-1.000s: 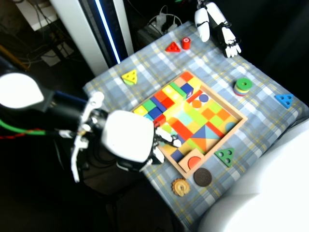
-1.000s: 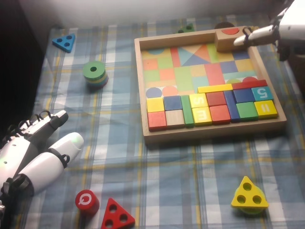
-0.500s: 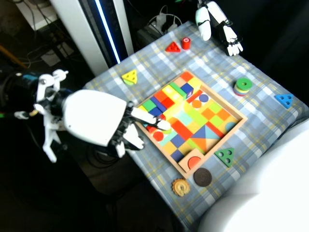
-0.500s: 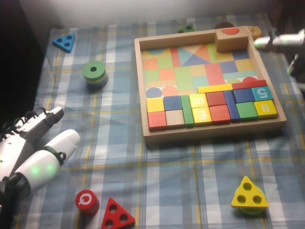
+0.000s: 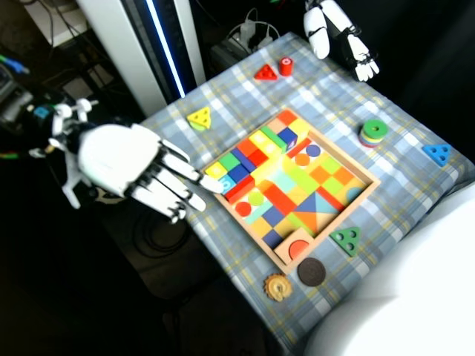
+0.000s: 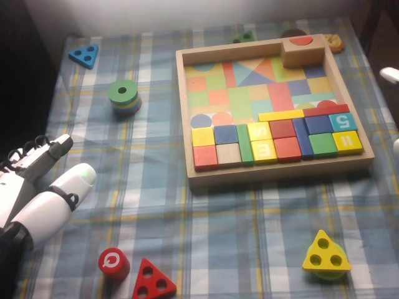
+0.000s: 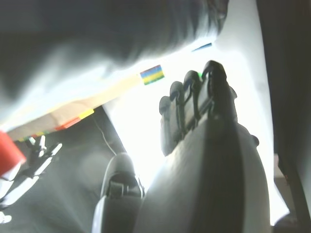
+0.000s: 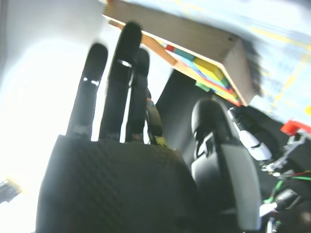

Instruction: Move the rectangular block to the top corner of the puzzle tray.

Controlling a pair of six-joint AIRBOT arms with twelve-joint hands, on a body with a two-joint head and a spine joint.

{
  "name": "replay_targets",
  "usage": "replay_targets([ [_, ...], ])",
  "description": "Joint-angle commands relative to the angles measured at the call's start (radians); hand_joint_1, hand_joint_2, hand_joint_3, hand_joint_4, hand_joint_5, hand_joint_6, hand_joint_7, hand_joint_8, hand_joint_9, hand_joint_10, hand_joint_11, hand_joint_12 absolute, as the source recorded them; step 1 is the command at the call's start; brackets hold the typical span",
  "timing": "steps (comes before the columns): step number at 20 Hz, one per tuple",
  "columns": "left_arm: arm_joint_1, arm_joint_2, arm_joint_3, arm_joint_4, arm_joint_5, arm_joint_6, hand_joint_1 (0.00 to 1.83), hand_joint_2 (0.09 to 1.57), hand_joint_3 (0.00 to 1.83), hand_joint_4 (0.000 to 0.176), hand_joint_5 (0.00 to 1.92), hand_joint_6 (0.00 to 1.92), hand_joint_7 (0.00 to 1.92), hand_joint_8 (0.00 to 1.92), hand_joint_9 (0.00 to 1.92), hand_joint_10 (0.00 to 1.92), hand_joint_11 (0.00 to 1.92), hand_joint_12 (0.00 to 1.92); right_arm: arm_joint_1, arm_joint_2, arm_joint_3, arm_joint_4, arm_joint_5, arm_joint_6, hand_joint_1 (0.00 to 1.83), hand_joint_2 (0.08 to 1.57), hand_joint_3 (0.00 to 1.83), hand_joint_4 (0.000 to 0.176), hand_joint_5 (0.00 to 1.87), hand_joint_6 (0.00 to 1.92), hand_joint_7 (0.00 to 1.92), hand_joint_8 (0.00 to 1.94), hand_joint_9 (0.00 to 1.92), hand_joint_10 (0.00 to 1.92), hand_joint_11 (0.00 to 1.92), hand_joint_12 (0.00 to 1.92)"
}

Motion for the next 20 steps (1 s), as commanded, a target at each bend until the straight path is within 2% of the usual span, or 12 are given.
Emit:
replay_targets([
  [1,-0.005,0.005,-0.004,0.039,-0.117,-0.005,0.0,1.25,0.0,0.035,0.31,0.0,0.26,0.0,0.13,0.0,0.0,0.0,-0.008,-0.01,-0.006,0.013,0.183,-0.002,0.0,1.31,0.0,0.0,0.17,0.0,0.2,0.01,0.15,0.08,0.0,0.72],
  [2,-0.005,0.004,-0.004,0.034,-0.118,-0.005,0.0,1.27,0.0,0.035,0.3,0.0,0.25,0.0,0.12,0.0,0.0,0.0,-0.029,-0.024,-0.016,0.038,0.21,-0.002,0.0,1.26,0.0,0.0,0.18,0.0,0.14,0.01,0.11,0.03,0.0,0.57],
  [3,-0.005,0.004,-0.003,0.033,-0.119,-0.005,0.0,1.26,0.0,0.02,0.31,0.0,0.25,0.0,0.12,0.0,0.0,0.0,-0.044,-0.036,-0.023,0.059,0.226,-0.011,0.0,1.23,0.0,0.0,0.18,0.0,0.13,0.0,0.1,0.01,0.0,0.48],
  [7,-0.006,0.0,-0.004,0.033,-0.12,-0.006,0.0,1.26,0.0,0.043,0.31,0.0,0.26,0.0,0.13,0.0,0.0,0.0,-0.07,-0.087,-0.084,0.155,0.288,-0.171,0.0,1.17,0.0,0.009,0.19,0.0,0.1,0.01,0.0,0.0,0.0,0.02],
  [10,-0.006,-0.004,-0.003,0.032,-0.126,-0.007,0.0,1.26,0.0,0.032,0.3,0.0,0.26,0.0,0.13,0.0,0.0,0.0,-0.07,-0.111,-0.102,0.169,0.333,-0.171,0.0,1.15,0.0,0.021,0.2,0.0,0.12,0.01,0.02,0.01,0.0,0.0],
  [11,-0.006,-0.005,-0.003,0.032,-0.128,-0.008,0.0,1.26,0.0,0.031,0.31,0.0,0.26,0.0,0.14,0.01,0.0,0.0,-0.07,-0.119,-0.106,0.176,0.346,-0.171,0.0,1.14,0.0,0.037,0.23,0.0,0.16,0.01,0.06,0.01,0.0,0.0],
  [12,-0.006,-0.006,-0.003,0.032,-0.128,-0.008,0.0,1.26,0.0,0.039,0.3,0.0,0.26,0.0,0.13,0.0,0.0,0.0,-0.07,-0.125,-0.109,0.18,0.359,-0.171,0.0,1.15,0.0,0.039,0.24,0.01,0.18,0.01,0.07,0.01,0.0,0.0],
  [14,-0.006,-0.007,-0.003,0.031,-0.128,-0.009,0.0,1.27,0.01,0.023,0.3,0.0,0.26,0.0,0.14,0.01,0.0,0.0,-0.07,-0.134,-0.12,0.198,0.394,-0.171,0.0,1.14,0.0,0.047,0.23,0.0,0.17,0.0,0.06,0.01,0.0,0.0],
  [15,-0.006,-0.007,-0.003,0.031,-0.128,-0.009,0.0,1.27,0.0,0.027,0.3,0.0,0.26,0.0,0.14,0.01,0.0,0.0,-0.07,-0.138,-0.123,0.204,0.407,-0.171,0.0,1.14,0.0,0.039,0.22,0.0,0.16,0.0,0.06,0.01,0.0,0.0],
  [17,-0.005,-0.008,-0.004,0.031,-0.128,-0.009,0.0,1.26,0.0,0.032,0.3,0.0,0.26,0.0,0.14,0.01,0.0,0.0,-0.07,-0.143,-0.125,0.209,0.421,-0.171,0.0,1.14,0.0,0.056,0.23,0.0,0.17,0.0,0.07,0.01,0.01,0.0],
  [18,-0.005,-0.008,-0.003,0.031,-0.128,-0.009,0.0,1.28,0.01,0.022,0.3,0.0,0.25,0.0,0.14,0.0,0.0,0.0,-0.07,-0.146,-0.126,0.211,0.427,-0.171,0.0,1.16,0.01,0.032,0.25,0.01,0.18,0.01,0.08,0.01,0.0,0.0],
  [20,-0.005,-0.009,-0.003,0.032,-0.128,-0.013,0.0,1.28,0.0,0.021,0.31,0.0,0.26,0.0,0.14,0.01,0.0,0.0,-0.07,-0.152,-0.131,0.22,0.448,-0.171,0.0,1.14,0.0,0.074,0.23,0.0,0.16,0.0,0.06,0.0,0.0,0.0],
])
